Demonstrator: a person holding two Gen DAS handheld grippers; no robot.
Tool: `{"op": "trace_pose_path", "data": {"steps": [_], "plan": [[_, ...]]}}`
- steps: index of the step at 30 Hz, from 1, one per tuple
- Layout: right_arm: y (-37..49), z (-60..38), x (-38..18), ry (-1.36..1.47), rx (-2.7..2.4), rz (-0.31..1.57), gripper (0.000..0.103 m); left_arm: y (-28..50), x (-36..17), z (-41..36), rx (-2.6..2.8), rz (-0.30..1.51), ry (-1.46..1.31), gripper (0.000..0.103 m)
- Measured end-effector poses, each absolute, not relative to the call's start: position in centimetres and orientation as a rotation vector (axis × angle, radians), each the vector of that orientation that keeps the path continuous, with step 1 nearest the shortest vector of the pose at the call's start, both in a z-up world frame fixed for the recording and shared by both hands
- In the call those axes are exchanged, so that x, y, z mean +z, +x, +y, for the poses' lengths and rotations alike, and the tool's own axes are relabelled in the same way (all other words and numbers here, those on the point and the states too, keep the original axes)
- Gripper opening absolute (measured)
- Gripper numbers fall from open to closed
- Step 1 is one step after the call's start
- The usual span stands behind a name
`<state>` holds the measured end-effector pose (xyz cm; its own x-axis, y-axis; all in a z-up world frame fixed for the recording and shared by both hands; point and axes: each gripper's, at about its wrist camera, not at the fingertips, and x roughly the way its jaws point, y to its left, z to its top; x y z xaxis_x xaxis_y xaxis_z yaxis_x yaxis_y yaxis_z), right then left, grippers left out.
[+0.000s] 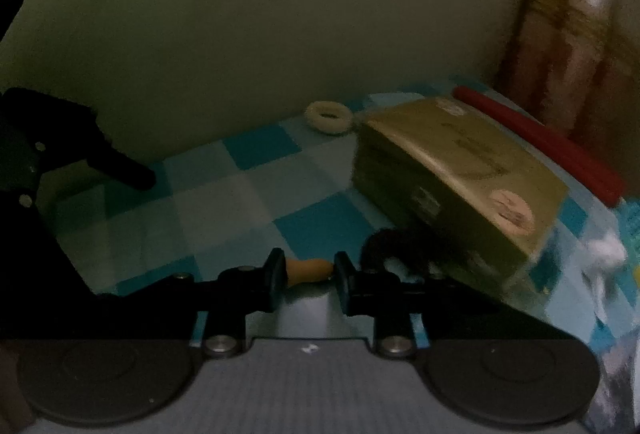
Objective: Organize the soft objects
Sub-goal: 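Grasp the black hair tie with the left gripper while the right gripper holds the earplug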
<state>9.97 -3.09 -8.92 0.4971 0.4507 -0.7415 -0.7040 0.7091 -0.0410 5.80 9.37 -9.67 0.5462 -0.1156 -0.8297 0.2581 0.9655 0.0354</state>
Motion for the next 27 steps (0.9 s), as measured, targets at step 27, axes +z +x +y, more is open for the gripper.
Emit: {"op": "trace_pose_path", "data": {"steps": [27], "plan": [[5.4,-14.0,-7.2,-0.194,0.466,0.826,0.031,12.7,-10.5,2.7,-0.41,0.818,0.16,0.067]]}}
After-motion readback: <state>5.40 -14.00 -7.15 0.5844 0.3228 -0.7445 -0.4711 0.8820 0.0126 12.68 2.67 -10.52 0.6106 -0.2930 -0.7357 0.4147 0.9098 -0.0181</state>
